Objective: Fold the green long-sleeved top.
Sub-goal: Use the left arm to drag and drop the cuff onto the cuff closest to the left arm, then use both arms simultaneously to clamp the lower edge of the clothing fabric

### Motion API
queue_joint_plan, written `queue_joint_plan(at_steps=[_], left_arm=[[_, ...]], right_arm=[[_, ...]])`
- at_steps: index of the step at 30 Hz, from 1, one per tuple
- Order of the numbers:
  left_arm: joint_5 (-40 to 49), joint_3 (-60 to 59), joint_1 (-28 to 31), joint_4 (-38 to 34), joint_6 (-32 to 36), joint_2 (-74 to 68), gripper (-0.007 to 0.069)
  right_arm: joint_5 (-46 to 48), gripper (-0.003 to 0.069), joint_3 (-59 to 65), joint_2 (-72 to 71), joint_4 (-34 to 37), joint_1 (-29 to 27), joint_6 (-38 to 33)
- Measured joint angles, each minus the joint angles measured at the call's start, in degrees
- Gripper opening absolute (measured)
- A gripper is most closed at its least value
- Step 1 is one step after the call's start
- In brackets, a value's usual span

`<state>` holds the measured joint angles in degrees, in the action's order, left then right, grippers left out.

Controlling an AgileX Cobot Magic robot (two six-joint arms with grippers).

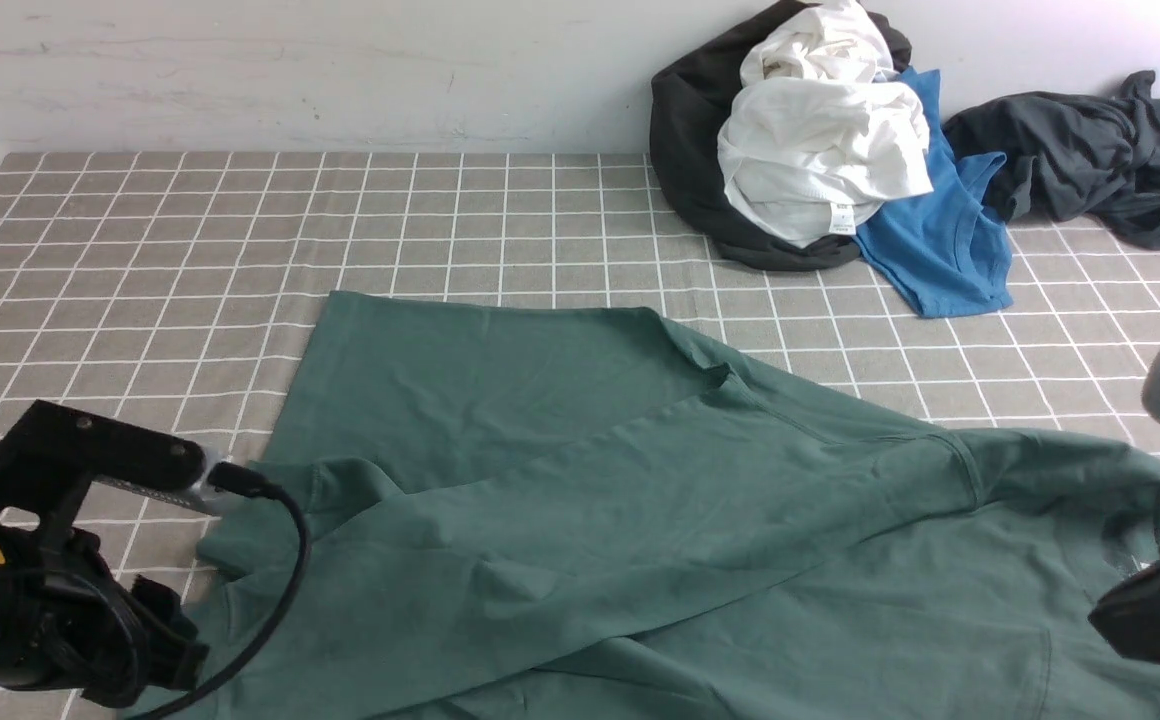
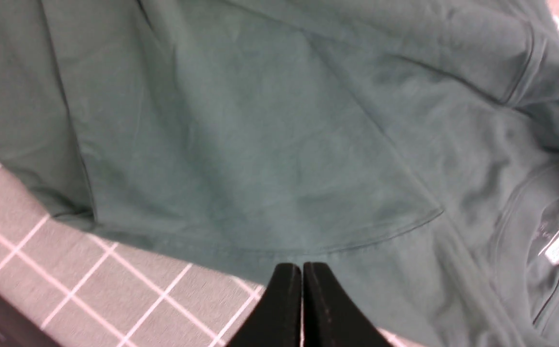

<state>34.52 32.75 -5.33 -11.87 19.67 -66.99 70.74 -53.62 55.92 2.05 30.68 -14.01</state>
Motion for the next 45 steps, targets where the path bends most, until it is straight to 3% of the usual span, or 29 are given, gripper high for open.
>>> queue_joint_plan(at_steps=[4,5,9,15,22,31,37,45], left_arm=[[7.56,3.05,-12.22,1.65,7.65,-0.04,0.0530],[8.36,3.03,-12.84,1.82,7.86,-0.17,0.0531],[15.04,0.34,-24.72,6.74,9.84,-2.02,0.0540],[12.79,-5.82,-34.79,12.97,9.17,-5.48,0.0541],[7.22,-6.28,-36.68,13.64,8.20,-12.70,0.0541],[8.39,-5.12,-36.81,15.42,4.81,-13.77,0.0542],[7.43,-2.94,-36.88,22.77,-0.87,-14.68,0.0542],[7.30,-2.70,-36.88,24.99,-2.96,-14.72,0.0516]], right_arm=[[0.80,0.0087,-0.07,0.00,2.72,0.00,0.00],[0.80,0.0090,-0.07,0.00,2.83,0.00,0.00],[0.84,0.0161,-0.07,0.00,3.75,0.00,0.00],[0.84,0.0204,-0.13,0.00,3.76,0.00,0.00],[0.39,0.0207,-0.13,0.00,3.76,0.00,0.00],[-0.10,0.0207,-0.13,0.00,3.95,0.00,0.00],[-0.48,0.0207,-0.13,0.00,3.95,0.00,0.00],[-0.52,0.0207,-0.13,0.00,3.95,0.00,0.00]])
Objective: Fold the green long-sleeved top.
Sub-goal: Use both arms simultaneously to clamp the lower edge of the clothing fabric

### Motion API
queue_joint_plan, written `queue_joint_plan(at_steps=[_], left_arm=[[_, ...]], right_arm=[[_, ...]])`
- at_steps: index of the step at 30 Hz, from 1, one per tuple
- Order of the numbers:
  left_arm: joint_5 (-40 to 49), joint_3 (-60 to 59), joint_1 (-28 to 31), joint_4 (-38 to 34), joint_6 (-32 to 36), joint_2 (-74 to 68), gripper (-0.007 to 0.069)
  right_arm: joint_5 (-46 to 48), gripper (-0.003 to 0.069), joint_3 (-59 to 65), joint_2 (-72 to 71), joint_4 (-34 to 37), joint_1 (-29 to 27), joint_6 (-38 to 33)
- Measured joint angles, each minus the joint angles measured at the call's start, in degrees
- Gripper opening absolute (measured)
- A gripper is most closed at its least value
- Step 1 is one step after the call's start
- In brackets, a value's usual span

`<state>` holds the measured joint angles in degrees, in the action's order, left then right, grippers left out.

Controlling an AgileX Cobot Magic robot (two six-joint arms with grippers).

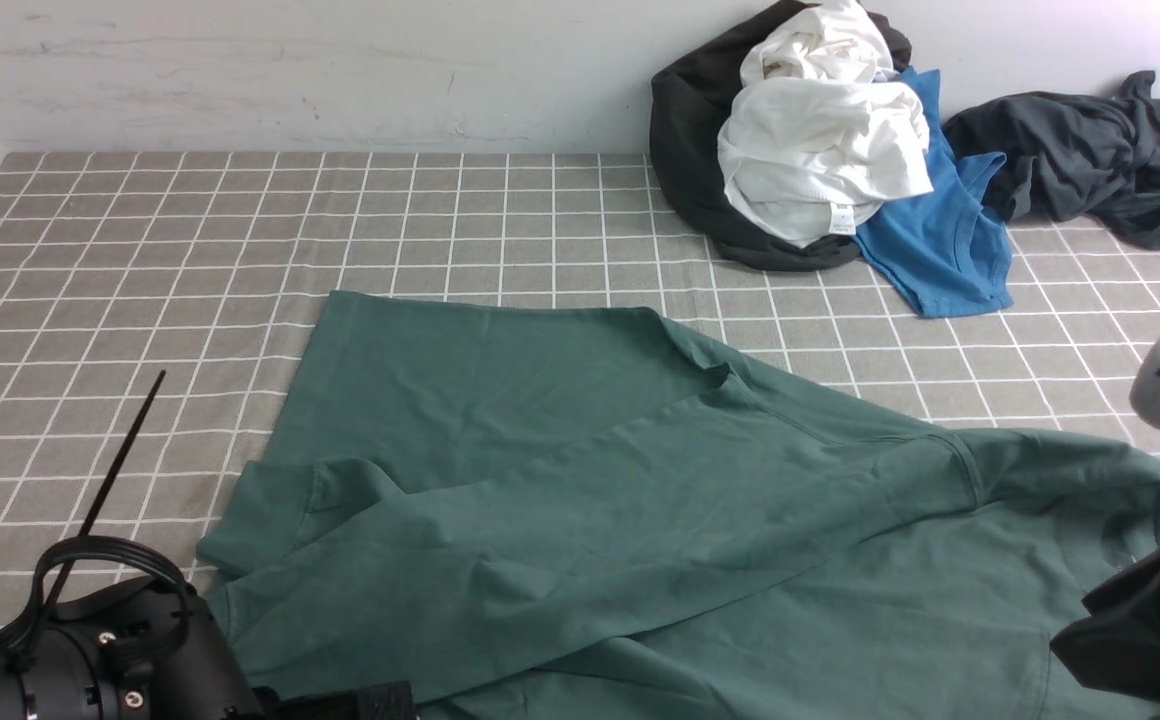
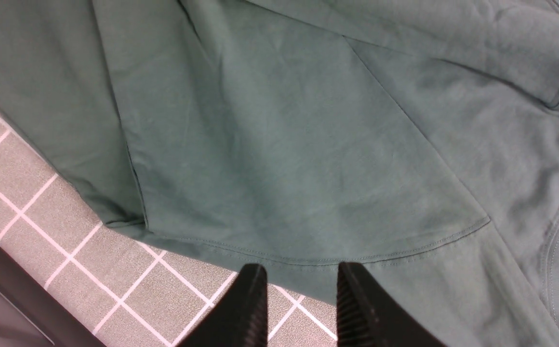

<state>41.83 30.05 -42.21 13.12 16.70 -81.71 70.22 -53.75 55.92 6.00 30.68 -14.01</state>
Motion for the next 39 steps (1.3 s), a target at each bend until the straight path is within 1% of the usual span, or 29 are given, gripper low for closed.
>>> queue_joint_plan(at_steps=[2,4,5,6,7,8,9,10,11,12,13,14,15,17,20,21,22,23,25,26,29,34,39], left_arm=[[0.00,0.00,0.00,0.07,-0.19,-0.12,0.0472],[0.00,0.00,0.00,0.13,-0.18,-0.35,0.0393],[0.00,0.00,0.00,0.13,-0.18,-0.32,0.0373],[0.00,0.00,0.00,0.13,-0.20,-0.57,0.0283],[0.00,0.00,0.00,0.13,-0.25,-0.57,0.0222],[0.00,0.00,0.00,0.13,-0.25,-0.57,0.0209],[0.00,0.00,0.00,0.19,-0.37,-0.57,0.0158],[0.43,0.25,0.00,0.19,-0.36,-0.57,0.0069],[1.32,0.68,0.00,0.19,-0.41,-0.45,0.0036],[1.59,0.79,0.00,0.19,-0.48,-0.44,0.0028],[4.76,2.09,0.00,0.19,-0.93,0.09,0.0007],[5.17,2.24,0.00,0.19,-1.10,0.17,0.0004],[8.33,3.21,0.00,0.19,-1.24,0.88,0.0002],[11.96,3.85,0.00,0.37,-1.24,2.09,0.0002],[14.04,3.92,0.00,0.21,-1.24,3.31,0.0002],[14.05,3.92,0.00,0.15,-1.24,3.42,0.0002],[14.10,3.92,0.00,-0.28,-1.24,3.66,0.0002],[14.10,3.92,0.00,-0.28,-1.24,3.66,0.0002],[13.87,3.92,0.00,-1.06,-1.24,3.66,0.0003],[13.75,3.92,0.00,-1.19,-1.26,3.66,0.0003],[13.69,3.92,0.00,-1.30,-1.31,3.66,0.0003],[13.57,3.92,0.00,-1.46,-1.37,3.66,0.0003],[13.57,3.92,0.00,-2.14,-1.40,3.66,0.0003]], right_arm=[[0.00,0.0207,0.00,0.00,0.00,0.00,0.00],[0.00,0.0209,0.00,0.00,0.00,0.00,0.00],[0.00,0.0209,0.00,0.00,0.00,0.00,0.00],[0.00,0.0209,0.00,0.00,0.00,0.00,0.00],[0.00,0.0209,0.00,0.00,0.00,0.00,0.00],[0.00,0.0209,0.00,0.00,0.00,0.00,0.00],[0.00,0.0209,0.00,0.00,0.00,0.00,0.00],[0.00,0.0209,0.00,0.00,0.00,0.00,-0.25],[0.00,0.0209,0.00,0.00,0.00,0.00,-0.79],[0.00,0.0210,0.00,0.00,0.00,0.00,-0.93],[0.12,0.0211,0.09,0.00,0.00,0.00,-2.59],[0.12,0.0211,0.15,0.00,0.00,0.00,-2.84],[0.12,0.0218,0.86,-0.05,0.22,0.00,-5.00],[-0.20,0.0247,3.75,-0.11,0.75,0.00,-8.11],[-3.17,0.0317,10.05,-0.11,1.54,0.00,-13.59],[-3.56,0.0329,11.07,-0.11,1.54,0.00,-13.98],[-8.52,0.0391,16.00,-0.11,1.80,0.00,-17.61],[-9.11,0.0391,16.00,-0.11,1.86,0.00,-17.97],[-15.85,0.0451,20.99,0.18,1.94,0.00,-21.17],[-18.59,0.0469,22.55,0.62,1.94,0.00,-22.28],[-23.53,0.0491,25.05,2.85,1.33,0.00,-24.16],[-27.53,0.0497,25.73,10.48,0.02,0.00,-26.94],[-30.92,0.0497,25.73,18.50,-0.20,0.00,-32.92]])
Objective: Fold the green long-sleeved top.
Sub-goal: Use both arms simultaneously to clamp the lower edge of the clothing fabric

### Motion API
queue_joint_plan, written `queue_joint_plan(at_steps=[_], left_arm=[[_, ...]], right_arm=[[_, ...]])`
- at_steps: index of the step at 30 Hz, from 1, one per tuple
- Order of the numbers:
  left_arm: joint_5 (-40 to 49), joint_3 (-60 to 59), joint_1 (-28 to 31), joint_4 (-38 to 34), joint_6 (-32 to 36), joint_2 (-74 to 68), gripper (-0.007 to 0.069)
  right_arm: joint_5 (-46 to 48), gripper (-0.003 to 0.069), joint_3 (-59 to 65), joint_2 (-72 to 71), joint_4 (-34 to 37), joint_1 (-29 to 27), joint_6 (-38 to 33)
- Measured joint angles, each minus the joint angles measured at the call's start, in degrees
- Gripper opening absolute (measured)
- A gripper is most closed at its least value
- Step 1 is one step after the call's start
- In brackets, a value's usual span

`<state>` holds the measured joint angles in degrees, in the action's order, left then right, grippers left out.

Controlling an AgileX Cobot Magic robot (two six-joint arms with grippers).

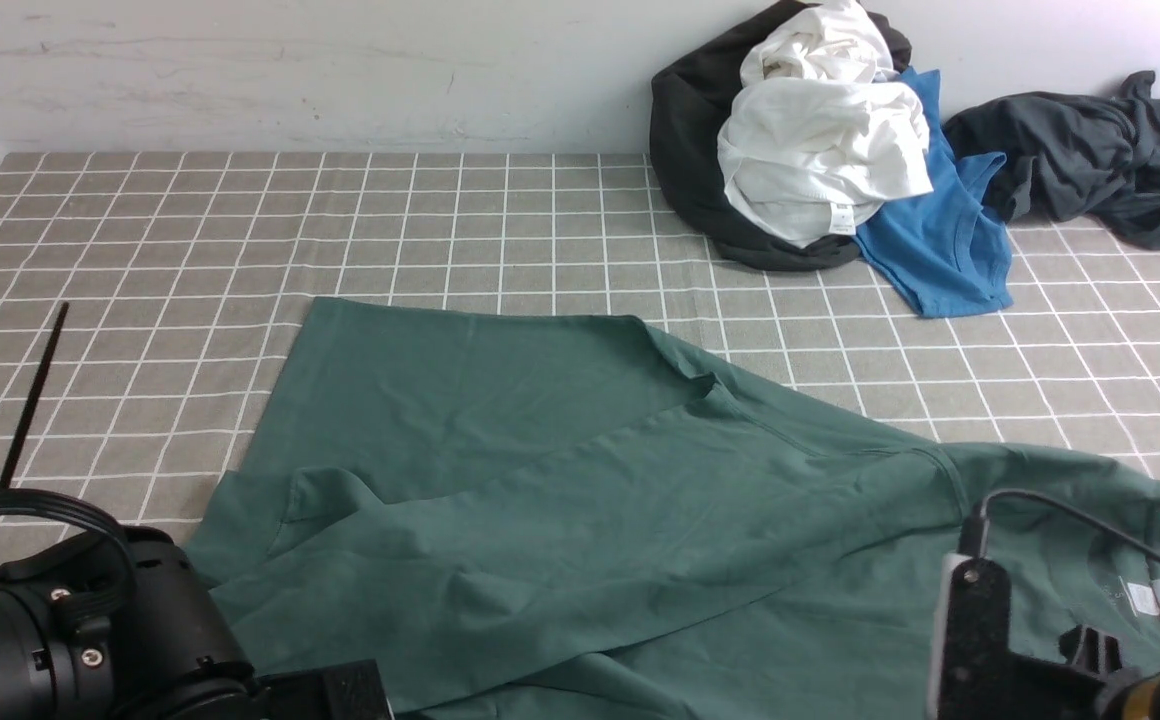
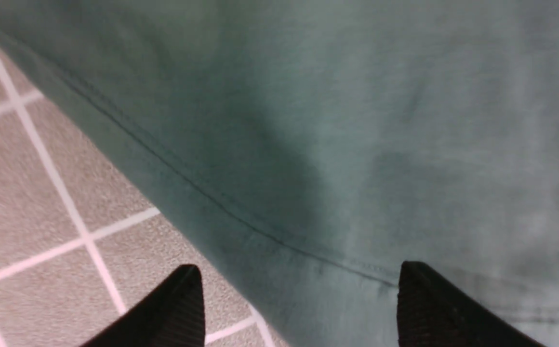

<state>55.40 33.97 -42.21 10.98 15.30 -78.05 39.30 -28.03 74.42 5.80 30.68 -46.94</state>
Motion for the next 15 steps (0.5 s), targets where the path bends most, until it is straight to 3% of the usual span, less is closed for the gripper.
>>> queue_joint_plan(at_steps=[8,9,10,14,15], left_arm=[[0.00,0.00,0.00,-0.44,0.00,0.00,0.0003],[0.00,0.00,0.00,-0.48,0.00,0.00,0.0003],[0.00,0.00,0.00,-0.48,0.00,0.00,0.0003],[0.00,0.00,0.00,-0.42,-0.03,0.00,0.0003],[0.00,0.00,0.00,-0.42,-0.03,0.00,0.0003]], right_arm=[[-1.18,0.0435,-0.24,6.42,-0.23,0.00,-7.22],[-1.28,0.0383,-0.29,6.48,-0.23,0.00,-7.43],[-1.35,0.0376,-0.29,6.48,-0.28,0.00,-7.46],[-2.79,0.0160,-0.63,6.53,-1.10,0.00,-7.40],[-2.70,0.0138,-0.78,6.53,-1.15,0.00,-7.40]])
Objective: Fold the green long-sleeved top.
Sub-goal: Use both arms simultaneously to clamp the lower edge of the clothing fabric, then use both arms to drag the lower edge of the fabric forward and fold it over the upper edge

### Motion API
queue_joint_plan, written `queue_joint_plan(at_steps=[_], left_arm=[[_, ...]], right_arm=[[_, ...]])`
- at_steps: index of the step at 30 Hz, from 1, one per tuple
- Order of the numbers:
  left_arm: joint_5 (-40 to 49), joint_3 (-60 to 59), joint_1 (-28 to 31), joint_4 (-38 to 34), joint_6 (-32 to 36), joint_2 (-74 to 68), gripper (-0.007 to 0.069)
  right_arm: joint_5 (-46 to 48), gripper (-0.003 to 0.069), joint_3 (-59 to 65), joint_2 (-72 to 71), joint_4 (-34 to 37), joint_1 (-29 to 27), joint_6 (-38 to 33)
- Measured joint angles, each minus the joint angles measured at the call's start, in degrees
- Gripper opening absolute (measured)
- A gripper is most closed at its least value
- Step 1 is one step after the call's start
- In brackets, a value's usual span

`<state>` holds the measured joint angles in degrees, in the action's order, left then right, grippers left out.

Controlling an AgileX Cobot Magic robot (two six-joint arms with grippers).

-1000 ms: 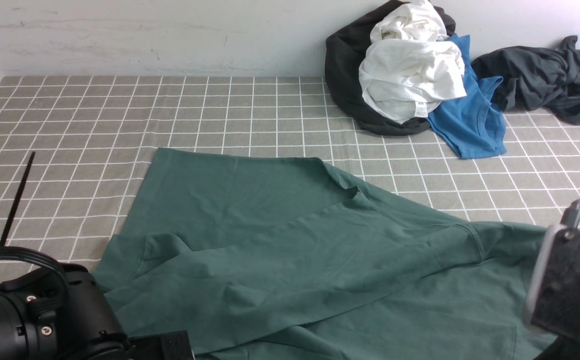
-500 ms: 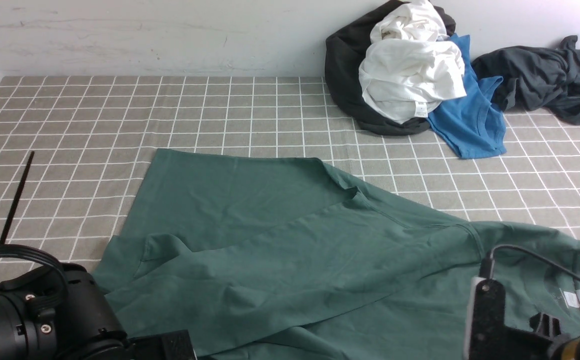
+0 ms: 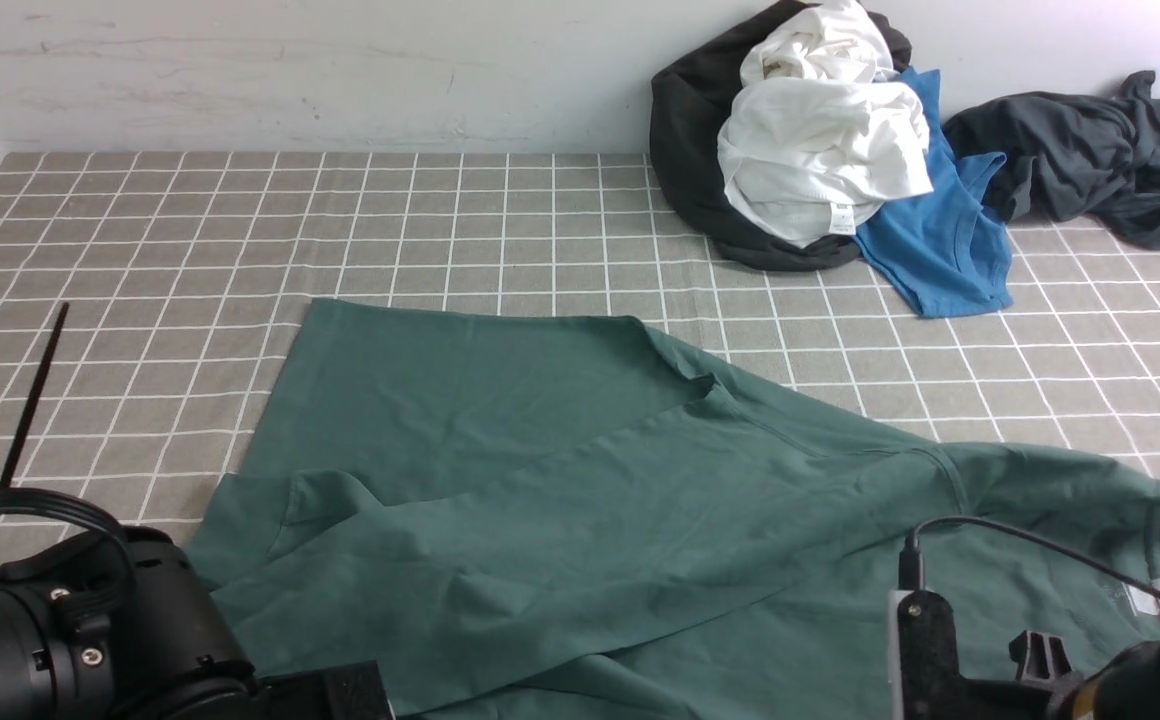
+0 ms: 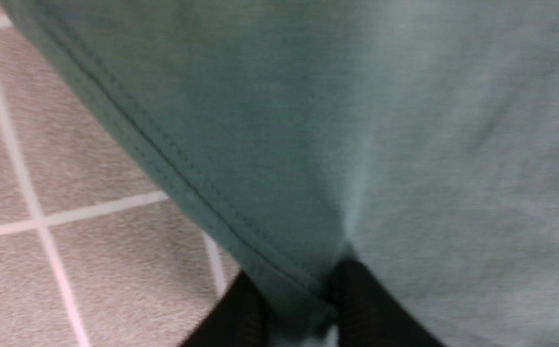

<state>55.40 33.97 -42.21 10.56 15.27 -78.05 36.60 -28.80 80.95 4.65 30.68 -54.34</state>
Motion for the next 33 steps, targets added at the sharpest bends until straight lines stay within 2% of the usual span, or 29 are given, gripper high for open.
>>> queue_joint_plan(at_steps=[2,4,9,10,11,13,19,25,33], left_arm=[[0.86,0.54,0.00,0.58,-0.67,0.00,0.0003],[3.40,2.15,0.13,1.48,-1.39,0.00,0.0003],[8.07,9.06,3.86,3.56,-1.74,0.00,0.0005],[8.49,13.28,7.22,3.98,-0.28,0.00,0.0009],[8.49,13.78,8.05,3.98,-0.01,-0.05,0.0009],[8.07,20.45,13.66,3.98,4.71,-0.85,0.0014],[7.47,36.77,22.87,0.77,15.01,-8.34,0.0016],[7.61,53.86,27.25,0.22,18.38,-21.86,0.0016],[7.37,66.34,29.42,0.27,18.68,-34.17,0.0016]], right_arm=[[1.48,0.0040,-1.45,-1.04,-0.17,0.00,0.58],[4.21,0.0018,-4.01,-2.61,-1.36,0.00,1.68],[9.34,0.0015,-11.59,-3.96,-5.44,-0.65,4.85],[10.47,0.0015,-15.81,-3.65,-6.19,-2.63,5.39],[10.57,0.0015,-15.81,-3.58,-6.19,-2.63,5.39],[11.54,0.0015,-22.22,-1.57,-6.25,-6.76,5.39],[17.30,0.0015,-36.27,7.96,-2.18,-13.49,2.46],[23.56,0.0015,-52.40,20.58,1.40,-17.22,0.39],[25.93,0.0014,-65.81,32.26,1.79,-18.59,0.24]])
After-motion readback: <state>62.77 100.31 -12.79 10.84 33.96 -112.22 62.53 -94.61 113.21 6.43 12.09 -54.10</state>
